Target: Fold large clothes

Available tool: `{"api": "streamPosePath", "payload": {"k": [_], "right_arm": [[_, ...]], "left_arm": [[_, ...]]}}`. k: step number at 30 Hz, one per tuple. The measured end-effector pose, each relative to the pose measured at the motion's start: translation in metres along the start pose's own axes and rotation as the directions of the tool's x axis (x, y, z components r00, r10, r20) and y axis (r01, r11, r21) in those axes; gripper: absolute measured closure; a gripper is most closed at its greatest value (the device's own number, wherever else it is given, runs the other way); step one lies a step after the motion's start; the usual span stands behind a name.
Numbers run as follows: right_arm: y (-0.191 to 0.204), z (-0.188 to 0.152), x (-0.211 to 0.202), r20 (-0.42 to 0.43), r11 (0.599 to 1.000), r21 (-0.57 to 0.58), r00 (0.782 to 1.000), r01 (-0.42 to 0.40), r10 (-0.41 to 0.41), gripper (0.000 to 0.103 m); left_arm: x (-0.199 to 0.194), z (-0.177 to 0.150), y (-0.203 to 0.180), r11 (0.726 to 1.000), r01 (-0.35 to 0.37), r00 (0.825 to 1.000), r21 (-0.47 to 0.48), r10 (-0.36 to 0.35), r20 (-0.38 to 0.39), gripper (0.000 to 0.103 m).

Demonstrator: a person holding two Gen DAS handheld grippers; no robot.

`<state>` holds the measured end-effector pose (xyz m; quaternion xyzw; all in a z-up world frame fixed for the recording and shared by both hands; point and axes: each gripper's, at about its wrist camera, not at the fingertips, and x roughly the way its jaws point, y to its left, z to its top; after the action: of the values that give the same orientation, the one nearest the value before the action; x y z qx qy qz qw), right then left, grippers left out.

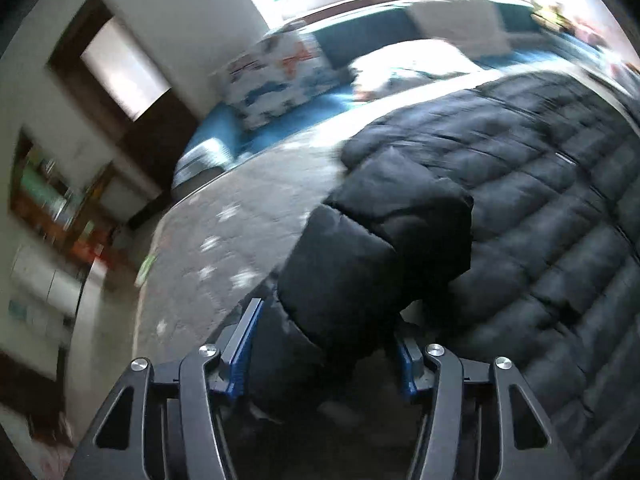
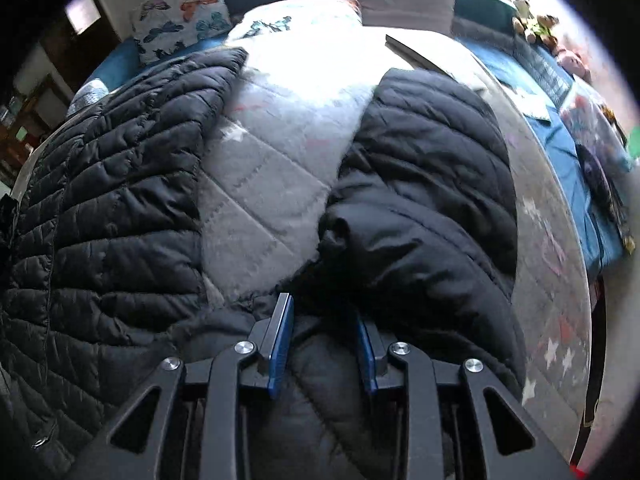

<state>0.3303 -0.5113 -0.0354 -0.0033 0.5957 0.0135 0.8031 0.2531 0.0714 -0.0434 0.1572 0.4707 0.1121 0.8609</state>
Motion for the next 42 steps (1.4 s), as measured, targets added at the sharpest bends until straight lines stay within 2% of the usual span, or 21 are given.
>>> {"api": "streamPosePath", "payload": {"k": [3, 6, 8, 9, 12, 14, 17, 19, 20, 23, 28, 29, 31, 34, 36, 39, 41, 42], "right_arm": [[-0.012, -0.009, -0.003, -0.046, 0.999, 0.035, 0.999, 0.005, -0.003, 0.073], [-0.023, -0.021, -0.01, -0.071, 0.997, 0.062, 0.997, 0.036, -0.032, 0.073], [-0.028, -0.023, -0.022, -0.052, 0.996, 0.079, 0.998, 0.028, -0.024, 0.073], [-0.028, -0.021, -0.028, -0.022, 0.997, 0.072, 1.0, 0.012, -0.01, 0.072], [-0.033, -0.004, -0.044, 0.079, 0.997, 0.077, 0.997, -0.03, 0.023, 0.07], [-0.031, 0.016, -0.042, 0.101, 0.996, 0.077, 0.994, -0.045, 0.037, 0.069], [-0.023, 0.044, -0.036, 0.144, 0.996, 0.072, 0.988, -0.06, 0.049, 0.069], [-0.02, 0.064, -0.032, 0.177, 0.991, 0.072, 0.979, -0.115, 0.1, 0.067], [-0.019, 0.068, -0.029, 0.178, 0.992, 0.068, 0.98, -0.104, 0.091, 0.067], [-0.029, 0.086, -0.01, 0.188, 0.995, 0.08, 0.98, 0.052, -0.067, 0.066], [-0.1, 0.089, 0.021, 0.124, 0.966, 0.244, 0.985, 0.088, -0.121, 0.064], [-0.11, 0.089, 0.025, 0.117, 0.962, 0.263, 0.988, 0.07, -0.104, 0.062], [-0.128, 0.087, 0.034, 0.112, 0.951, 0.307, 0.99, 0.046, -0.084, 0.049], [-0.146, 0.082, 0.038, 0.148, 0.935, 0.352, 0.985, 0.034, -0.091, 0.035], [-0.151, 0.079, 0.042, 0.164, 0.928, 0.372, 0.985, -0.015, -0.05, 0.027], [-0.145, 0.078, 0.039, 0.21, 0.937, 0.342, 0.978, -0.066, -0.008, 0.027], [-0.135, 0.079, 0.038, 0.216, 0.95, 0.297, 0.976, -0.094, 0.029, 0.036], [-0.13, 0.079, 0.036, 0.215, 0.958, 0.272, 0.976, -0.093, 0.034, 0.049]], "left_arm": [[0.015, 0.005, 0.039, 0.99, -0.114, 0.993, -0.08, 0.113, -0.017, 0.043], [0.027, 0.007, 0.078, 0.966, -0.22, 0.976, -0.139, 0.216, -0.039, 0.037], [0.029, 0.006, 0.101, 0.951, -0.248, 0.969, -0.187, 0.241, -0.06, 0.021], [0.031, 0.006, 0.113, 0.938, -0.266, 0.964, -0.221, 0.256, -0.074, 0.017], [0.03, 0.01, 0.141, 0.921, -0.274, 0.962, -0.277, 0.261, -0.085, 0.016], [0.026, 0.014, 0.155, 0.914, -0.278, 0.961, -0.296, 0.264, -0.088, 0.014], [0.02, 0.014, 0.172, 0.908, -0.263, 0.965, -0.327, 0.246, -0.094, 0.014], [0.014, 0.011, 0.182, 0.902, -0.256, 0.967, -0.348, 0.238, -0.095, 0.013], [0.01, 0.007, 0.187, 0.899, -0.248, 0.969, -0.361, 0.23, -0.093, 0.013], [-0.018, -0.016, 0.192, 0.901, -0.192, 0.981, -0.39, 0.183, -0.061, 0.013], [-0.051, -0.045, 0.181, 0.917, -0.132, 0.991, -0.375, 0.134, -0.021, 0.013], [-0.058, -0.05, 0.178, 0.919, -0.121, 0.992, -0.375, 0.125, -0.013, 0.012], [-0.067, -0.058, 0.171, 0.921, -0.103, 0.994, -0.377, 0.11, -0.002, 0.012], [-0.089, -0.066, 0.151, 0.934, -0.039, 0.998, -0.355, 0.054, 0.034, 0.01], [-0.098, -0.068, 0.137, 0.946, -0.002, 0.999, -0.325, 0.02, 0.051, 0.008], [-0.104, -0.067, 0.108, 0.965, 0.032, 0.998, -0.262, -0.017, 0.06, 0.002], [-0.1, -0.064, 0.093, 0.97, 0.03, 0.998, -0.24, -0.018, 0.052, 0.002], [-0.097, -0.064, 0.089, 0.971, 0.037, 0.999, -0.237, -0.027, 0.045, 0.002]]}}
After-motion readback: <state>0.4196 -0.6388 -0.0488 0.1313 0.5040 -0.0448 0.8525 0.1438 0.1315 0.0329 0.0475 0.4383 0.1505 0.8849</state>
